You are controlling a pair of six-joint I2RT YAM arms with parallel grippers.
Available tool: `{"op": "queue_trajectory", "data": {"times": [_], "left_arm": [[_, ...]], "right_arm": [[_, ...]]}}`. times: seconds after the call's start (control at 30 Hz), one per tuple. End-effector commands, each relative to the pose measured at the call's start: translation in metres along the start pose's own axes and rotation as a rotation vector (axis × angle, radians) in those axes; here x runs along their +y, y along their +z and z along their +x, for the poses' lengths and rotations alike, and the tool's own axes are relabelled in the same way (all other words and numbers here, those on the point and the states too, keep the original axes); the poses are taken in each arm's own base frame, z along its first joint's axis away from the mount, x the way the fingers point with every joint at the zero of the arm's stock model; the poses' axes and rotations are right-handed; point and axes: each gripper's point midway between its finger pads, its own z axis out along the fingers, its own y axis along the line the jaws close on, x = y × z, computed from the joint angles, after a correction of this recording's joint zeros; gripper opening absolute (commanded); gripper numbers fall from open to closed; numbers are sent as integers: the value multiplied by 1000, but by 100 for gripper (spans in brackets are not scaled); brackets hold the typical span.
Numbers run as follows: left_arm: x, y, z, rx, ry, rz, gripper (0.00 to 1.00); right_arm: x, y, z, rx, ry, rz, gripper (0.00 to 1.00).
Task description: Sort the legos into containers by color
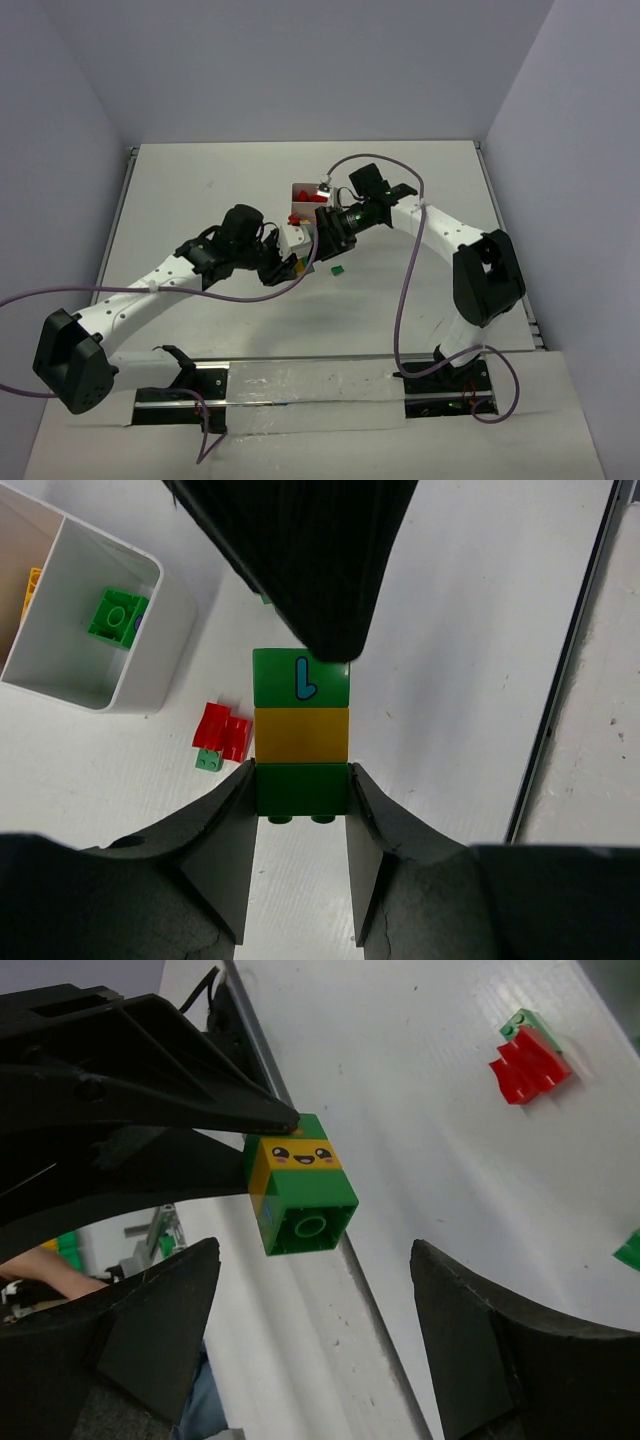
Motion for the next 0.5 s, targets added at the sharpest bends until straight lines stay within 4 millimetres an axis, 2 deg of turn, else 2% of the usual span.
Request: {"op": "queue_trajectory", "data": {"times": [0.0,0.07,0.2,0.47], "left_arm": [[4,-3,-29,-54,1,-17,0],[5,-2,-30,-54,2,-19,0],[5,-1,-33,-57,7,-22,0],[5,1,-32,-57,10,-29,0]], "right_arm": [[16,6,-8,18,-22,-88,79],[19,8,-8,28,-16,-116,74],[23,9,-7,43,-5,-146,71],[29,11,-5,66,21,-212,42]]}}
